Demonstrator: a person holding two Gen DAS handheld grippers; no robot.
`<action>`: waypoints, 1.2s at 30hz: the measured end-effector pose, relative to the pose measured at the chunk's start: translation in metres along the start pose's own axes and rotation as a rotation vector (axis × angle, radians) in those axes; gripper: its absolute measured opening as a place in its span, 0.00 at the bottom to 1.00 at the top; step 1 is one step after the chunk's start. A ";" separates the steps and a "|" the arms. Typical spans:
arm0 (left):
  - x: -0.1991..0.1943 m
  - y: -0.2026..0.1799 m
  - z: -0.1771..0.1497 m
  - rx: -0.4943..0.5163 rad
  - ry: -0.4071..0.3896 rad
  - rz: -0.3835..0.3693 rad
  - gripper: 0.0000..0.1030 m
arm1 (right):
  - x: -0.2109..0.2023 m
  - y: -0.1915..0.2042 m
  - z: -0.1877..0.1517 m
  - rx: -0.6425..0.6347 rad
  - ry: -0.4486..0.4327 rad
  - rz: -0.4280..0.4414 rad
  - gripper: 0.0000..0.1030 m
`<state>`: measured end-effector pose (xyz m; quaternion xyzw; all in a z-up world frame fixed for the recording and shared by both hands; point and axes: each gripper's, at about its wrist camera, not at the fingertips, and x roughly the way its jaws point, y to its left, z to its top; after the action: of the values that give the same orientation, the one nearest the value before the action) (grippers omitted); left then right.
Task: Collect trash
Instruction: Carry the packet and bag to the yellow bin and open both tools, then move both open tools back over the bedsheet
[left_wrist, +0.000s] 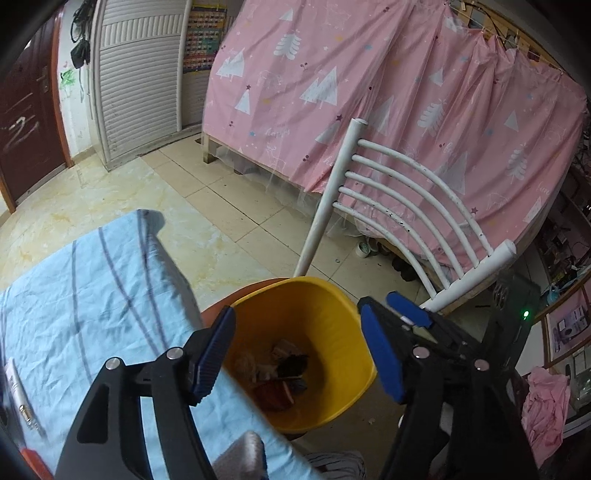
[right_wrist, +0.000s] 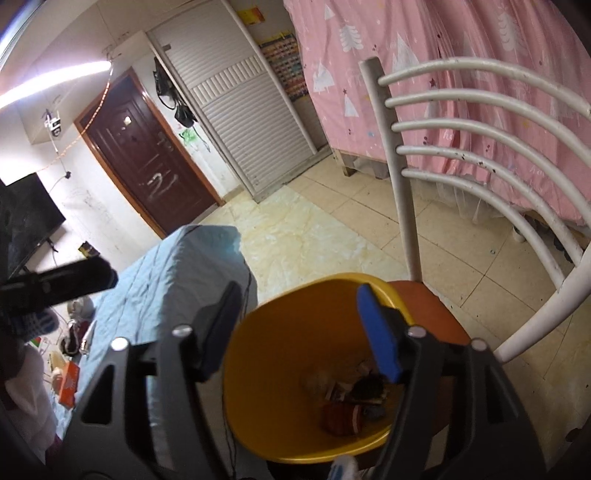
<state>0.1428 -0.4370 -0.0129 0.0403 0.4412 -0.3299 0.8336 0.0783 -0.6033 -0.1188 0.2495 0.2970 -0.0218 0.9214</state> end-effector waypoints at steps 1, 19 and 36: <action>-0.005 0.003 -0.001 -0.004 -0.008 0.005 0.61 | -0.003 0.006 0.001 -0.008 -0.008 0.006 0.69; -0.140 0.108 -0.060 -0.116 -0.171 0.151 0.72 | -0.017 0.139 -0.024 -0.139 -0.010 0.112 0.94; -0.220 0.233 -0.137 -0.283 -0.206 0.347 0.75 | -0.001 0.278 -0.099 -0.345 0.141 0.266 0.94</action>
<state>0.0963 -0.0933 0.0192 -0.0354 0.3821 -0.1190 0.9157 0.0766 -0.3129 -0.0634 0.1263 0.3243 0.1685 0.9222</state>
